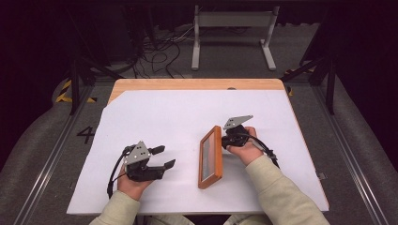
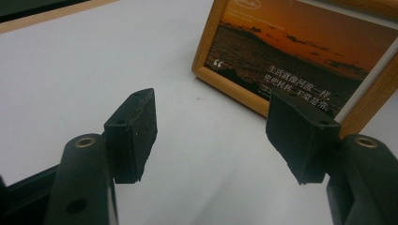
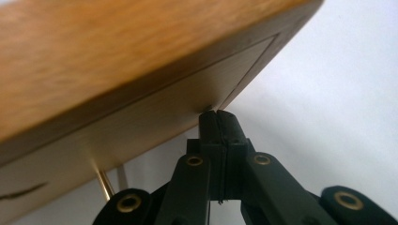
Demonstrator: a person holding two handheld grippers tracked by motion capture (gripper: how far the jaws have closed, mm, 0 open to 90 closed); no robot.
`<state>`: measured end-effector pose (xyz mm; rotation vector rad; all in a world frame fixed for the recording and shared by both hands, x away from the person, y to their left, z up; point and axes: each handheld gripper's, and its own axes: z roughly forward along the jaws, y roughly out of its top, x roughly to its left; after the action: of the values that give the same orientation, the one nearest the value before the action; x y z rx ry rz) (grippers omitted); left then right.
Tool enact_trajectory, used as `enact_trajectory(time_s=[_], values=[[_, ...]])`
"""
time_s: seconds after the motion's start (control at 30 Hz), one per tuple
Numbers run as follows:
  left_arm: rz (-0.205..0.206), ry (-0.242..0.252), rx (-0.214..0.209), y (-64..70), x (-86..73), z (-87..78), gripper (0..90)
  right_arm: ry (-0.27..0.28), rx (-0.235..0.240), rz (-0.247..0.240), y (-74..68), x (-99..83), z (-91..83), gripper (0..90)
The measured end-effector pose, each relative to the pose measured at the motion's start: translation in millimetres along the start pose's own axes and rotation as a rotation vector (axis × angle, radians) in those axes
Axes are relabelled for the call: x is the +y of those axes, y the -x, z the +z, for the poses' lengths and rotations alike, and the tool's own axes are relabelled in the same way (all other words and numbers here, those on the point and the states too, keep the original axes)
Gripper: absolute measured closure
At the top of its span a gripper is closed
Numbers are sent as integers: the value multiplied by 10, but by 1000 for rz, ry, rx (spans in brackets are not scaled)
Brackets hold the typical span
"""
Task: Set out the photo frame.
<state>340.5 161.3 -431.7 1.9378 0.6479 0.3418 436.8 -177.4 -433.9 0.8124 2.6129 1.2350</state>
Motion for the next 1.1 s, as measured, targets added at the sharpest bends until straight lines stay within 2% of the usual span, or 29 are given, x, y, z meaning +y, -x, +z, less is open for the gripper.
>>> enact_trajectory(time_s=[0.2, 0.23, 0.3, 0.4, 0.53, 0.63, 0.73, 0.77, 0.8, 0.93, 1.0, 1.07, 1.1], values=[[-1, 6, -7, 2, 11, 17, 342, -1, -7, -11, -4, 33, 19, 900], [-2, 6, -7, 1, 12, 18, 342, -5, -17, 0, 4, 30, -8, 883], [-5, 4, -8, -1, 12, 18, 342, -16, -66, -1, 9, 30, -99, 843], [-8, 5, -7, -4, 15, 16, 341, -5, -82, 58, -6, 39, -252, 760], [-4, 7, 1, -3, 21, 11, 340, -41, -104, 119, -56, 80, -482, 659], [-3, 6, 3, -3, 23, 14, 339, -25, -102, 181, -105, 130, -697, 609], [-3, 4, 0, 0, 24, 19, 339, -21, -70, 260, -149, 180, -838, 566], [-3, 4, 0, 0, 24, 19, 339, -21, -70, 260, -149, 180, -838, 566], [-5, 4, 0, 0, 24, 21, 339, -27, -68, 283, -177, 209, -886, 546], [-5, 2, 2, -5, 23, 20, 339, -40, -67, 274, -307, 314, -958, 464], [-7, 1, 1, -4, 22, 21, 339, -42, -63, 284, -378, 362, -968, 374], [-5, 1, 1, -4, 23, 21, 339, -58, -86, 288, -445, 406, -959, 264], [-2, 2, 0, -4, 23, 22, 339, -71, -91, 293, -470, 423, -946, 238]])
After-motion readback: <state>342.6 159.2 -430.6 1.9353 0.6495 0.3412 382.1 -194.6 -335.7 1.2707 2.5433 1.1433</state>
